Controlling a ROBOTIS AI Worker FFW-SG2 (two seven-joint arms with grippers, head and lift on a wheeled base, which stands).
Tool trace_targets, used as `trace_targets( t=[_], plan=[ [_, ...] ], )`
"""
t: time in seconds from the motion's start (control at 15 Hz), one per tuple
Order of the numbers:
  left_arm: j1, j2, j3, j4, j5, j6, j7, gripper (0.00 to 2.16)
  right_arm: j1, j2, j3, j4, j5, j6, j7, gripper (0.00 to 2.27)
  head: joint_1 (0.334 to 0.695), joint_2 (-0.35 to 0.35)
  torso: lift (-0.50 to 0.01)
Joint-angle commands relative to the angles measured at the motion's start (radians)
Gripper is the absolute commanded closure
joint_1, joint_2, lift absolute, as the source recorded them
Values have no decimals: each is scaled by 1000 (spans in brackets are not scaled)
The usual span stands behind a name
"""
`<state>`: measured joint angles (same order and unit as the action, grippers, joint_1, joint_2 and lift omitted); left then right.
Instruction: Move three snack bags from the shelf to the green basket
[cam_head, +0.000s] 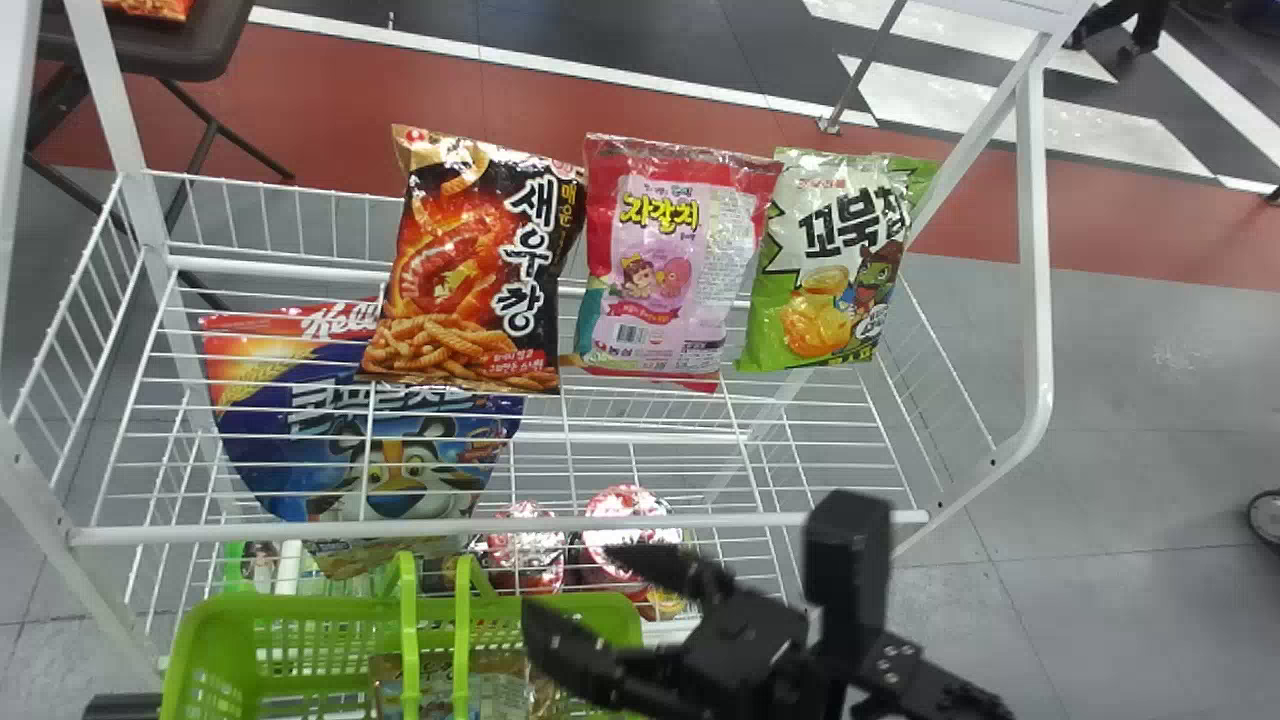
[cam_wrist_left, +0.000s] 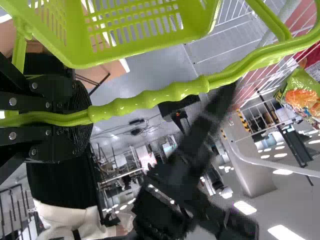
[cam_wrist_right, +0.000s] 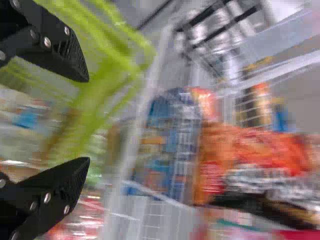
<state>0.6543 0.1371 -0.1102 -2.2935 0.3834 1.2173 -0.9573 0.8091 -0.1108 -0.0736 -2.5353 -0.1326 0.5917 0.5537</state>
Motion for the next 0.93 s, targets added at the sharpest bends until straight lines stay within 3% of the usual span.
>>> trace_targets(
  t=[0.0,0.2,0.4,0.67,0.87],
  plan=[
    [-2,-1,-5,6,-1,0,0,1956,4,20,0,62,-85,-304,-41,97,695,-350,-48],
    [-10,-1,-26,9,-21,0,3,1956,-84,25,110,184,-64,-549,-210,97,695,-350,-48],
    [-19,4,-42,20,-24,0,6,1956,-274,25,199,299,-67,-500,-385,97,695,-350,-48],
    [-27,19,-43,25,-20,6,5,1953,-524,26,276,466,-35,-359,-500,97,695,-307,-48],
    [-33,27,-42,25,-11,6,3,1956,-622,28,314,530,-15,-255,-523,97,695,-237,-48]
  ],
)
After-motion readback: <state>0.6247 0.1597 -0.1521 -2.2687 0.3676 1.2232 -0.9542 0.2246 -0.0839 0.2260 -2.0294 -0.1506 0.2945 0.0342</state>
